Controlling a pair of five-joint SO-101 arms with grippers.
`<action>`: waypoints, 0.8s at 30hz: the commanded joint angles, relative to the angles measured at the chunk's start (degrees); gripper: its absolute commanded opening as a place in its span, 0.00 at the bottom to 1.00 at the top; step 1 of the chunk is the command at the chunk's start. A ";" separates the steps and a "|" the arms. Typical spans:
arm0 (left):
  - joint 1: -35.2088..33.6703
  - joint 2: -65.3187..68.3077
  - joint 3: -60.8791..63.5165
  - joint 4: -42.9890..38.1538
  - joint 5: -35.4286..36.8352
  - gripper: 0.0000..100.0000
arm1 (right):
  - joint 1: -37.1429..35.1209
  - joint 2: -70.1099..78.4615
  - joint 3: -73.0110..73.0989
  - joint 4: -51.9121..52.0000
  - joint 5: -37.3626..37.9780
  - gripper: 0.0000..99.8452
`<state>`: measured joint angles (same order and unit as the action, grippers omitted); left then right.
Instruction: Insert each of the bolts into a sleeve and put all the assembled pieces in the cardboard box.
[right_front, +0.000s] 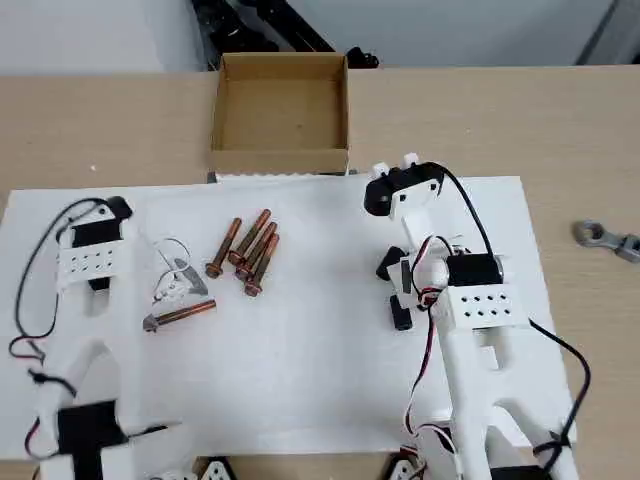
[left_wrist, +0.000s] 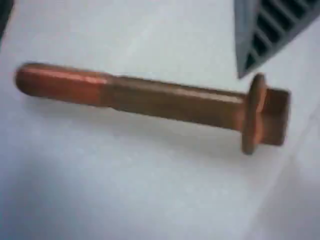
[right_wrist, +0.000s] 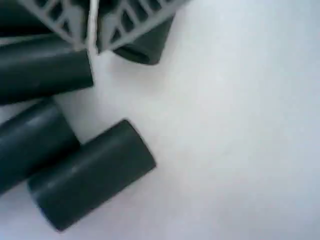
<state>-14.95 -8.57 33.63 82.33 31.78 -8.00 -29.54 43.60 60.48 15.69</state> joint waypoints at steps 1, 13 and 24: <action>0.09 4.66 0.48 -3.43 0.79 0.29 | -0.31 -2.15 -1.41 0.22 -0.26 0.03; -0.35 15.56 0.13 -8.97 2.73 0.29 | -0.04 -2.15 -1.41 0.40 -0.26 0.03; -1.32 8.62 -7.78 10.90 -2.73 0.29 | 0.04 -2.15 -1.41 1.10 -0.26 0.03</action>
<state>-15.30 0.04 28.79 88.75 29.41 -8.09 -29.54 43.60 61.45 15.69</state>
